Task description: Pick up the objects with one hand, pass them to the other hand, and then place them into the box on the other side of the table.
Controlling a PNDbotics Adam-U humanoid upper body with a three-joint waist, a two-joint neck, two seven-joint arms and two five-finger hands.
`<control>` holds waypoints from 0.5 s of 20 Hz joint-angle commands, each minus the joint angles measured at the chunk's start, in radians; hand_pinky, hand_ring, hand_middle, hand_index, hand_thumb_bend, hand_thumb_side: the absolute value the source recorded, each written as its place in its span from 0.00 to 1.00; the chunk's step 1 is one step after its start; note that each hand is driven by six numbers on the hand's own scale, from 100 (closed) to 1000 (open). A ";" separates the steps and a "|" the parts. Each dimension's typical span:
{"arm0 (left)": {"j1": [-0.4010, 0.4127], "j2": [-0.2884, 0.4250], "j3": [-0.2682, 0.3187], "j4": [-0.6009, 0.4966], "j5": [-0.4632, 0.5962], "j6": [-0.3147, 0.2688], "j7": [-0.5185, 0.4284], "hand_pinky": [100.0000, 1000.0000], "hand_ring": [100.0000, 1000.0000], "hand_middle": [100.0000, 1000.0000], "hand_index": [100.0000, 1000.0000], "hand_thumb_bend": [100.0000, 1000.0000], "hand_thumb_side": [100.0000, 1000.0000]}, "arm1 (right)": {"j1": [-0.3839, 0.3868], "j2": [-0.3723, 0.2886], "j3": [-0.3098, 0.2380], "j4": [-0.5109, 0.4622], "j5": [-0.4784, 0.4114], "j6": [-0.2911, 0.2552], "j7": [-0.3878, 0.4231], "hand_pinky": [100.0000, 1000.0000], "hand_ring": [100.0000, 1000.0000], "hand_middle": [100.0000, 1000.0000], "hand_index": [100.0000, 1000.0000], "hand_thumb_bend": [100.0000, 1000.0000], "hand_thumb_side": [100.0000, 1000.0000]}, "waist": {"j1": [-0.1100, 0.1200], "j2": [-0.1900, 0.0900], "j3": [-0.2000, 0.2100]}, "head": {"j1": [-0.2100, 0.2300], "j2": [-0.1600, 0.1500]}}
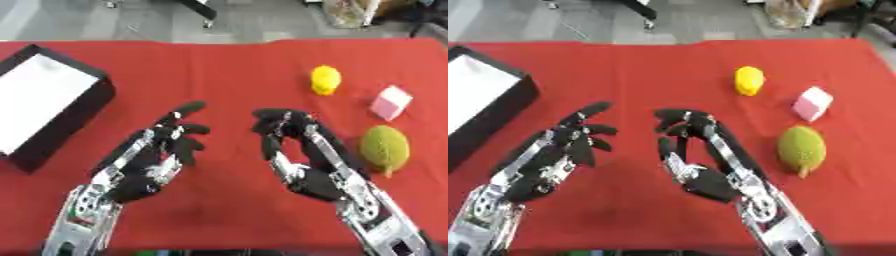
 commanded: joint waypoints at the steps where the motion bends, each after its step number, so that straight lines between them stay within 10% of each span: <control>1: -0.003 0.004 0.017 -0.014 -0.007 0.000 0.013 0.73 0.83 0.98 0.45 0.00 0.53 | -0.009 -0.051 -0.025 -0.042 0.016 0.007 -0.006 0.69 0.22 0.59 0.80 0.00 0.53 | -0.002 -0.014 -0.003 | -0.009 -0.003; 10: 0.008 0.008 0.050 -0.013 -0.026 0.004 0.053 0.73 0.84 0.97 0.60 0.00 0.53 | 0.031 -0.268 -0.190 -0.111 0.105 0.072 -0.073 0.71 0.22 0.62 0.82 0.00 0.54 | -0.013 -0.018 -0.007 | -0.055 -0.003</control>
